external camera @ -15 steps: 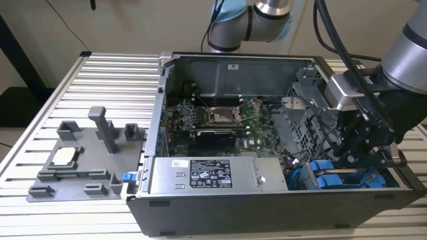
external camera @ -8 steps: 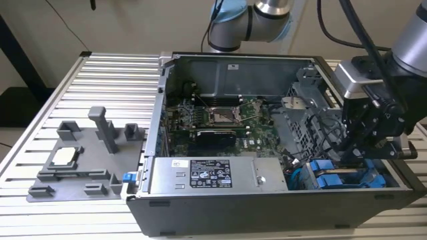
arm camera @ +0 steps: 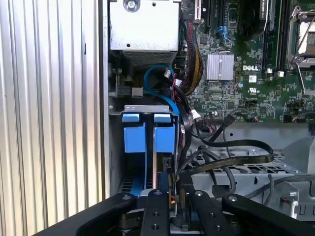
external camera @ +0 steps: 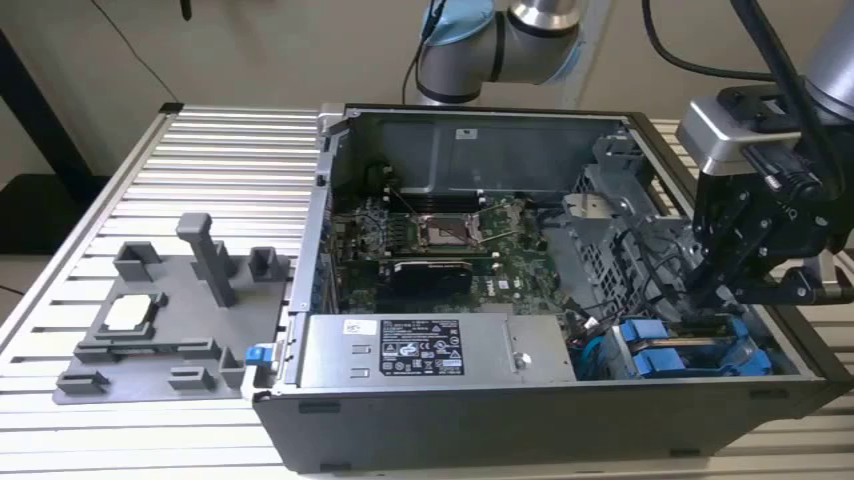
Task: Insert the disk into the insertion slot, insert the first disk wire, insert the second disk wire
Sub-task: 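Insert the second disk wire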
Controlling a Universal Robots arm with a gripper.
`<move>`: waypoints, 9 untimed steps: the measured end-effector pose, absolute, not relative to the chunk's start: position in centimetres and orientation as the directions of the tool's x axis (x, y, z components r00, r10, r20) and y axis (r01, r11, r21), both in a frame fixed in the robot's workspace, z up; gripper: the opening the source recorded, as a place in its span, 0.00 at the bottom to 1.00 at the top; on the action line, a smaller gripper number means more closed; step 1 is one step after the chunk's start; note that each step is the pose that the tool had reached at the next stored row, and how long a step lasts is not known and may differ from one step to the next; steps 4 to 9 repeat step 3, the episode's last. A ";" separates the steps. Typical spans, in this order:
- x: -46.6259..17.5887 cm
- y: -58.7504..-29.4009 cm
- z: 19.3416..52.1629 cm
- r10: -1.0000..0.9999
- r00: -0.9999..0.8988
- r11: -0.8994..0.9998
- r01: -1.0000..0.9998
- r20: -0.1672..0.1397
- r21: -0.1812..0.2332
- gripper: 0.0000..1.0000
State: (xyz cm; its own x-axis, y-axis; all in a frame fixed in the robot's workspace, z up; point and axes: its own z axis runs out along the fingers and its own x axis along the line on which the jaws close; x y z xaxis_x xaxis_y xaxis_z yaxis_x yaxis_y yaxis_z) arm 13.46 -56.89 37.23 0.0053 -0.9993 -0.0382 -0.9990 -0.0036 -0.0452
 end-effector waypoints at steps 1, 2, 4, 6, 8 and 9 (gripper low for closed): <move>13.5 -56.9 37.2 -0.999 0.005 -0.004 -0.999 -0.038 -0.045 0.24; 13.5 -56.9 37.2 -0.999 0.005 -0.004 -0.999 -0.038 -0.045 0.24; 13.5 -56.9 37.2 -0.999 0.005 -0.004 -0.999 -0.038 -0.045 0.24; 13.5 -56.9 37.2 -0.999 0.005 -0.004 -0.999 -0.038 -0.045 0.24; 13.5 -56.9 37.2 -0.999 0.005 -0.004 -0.999 -0.038 -0.045 0.24; 13.5 -56.9 37.2 -0.999 0.005 -0.004 -0.999 -0.038 -0.045 0.24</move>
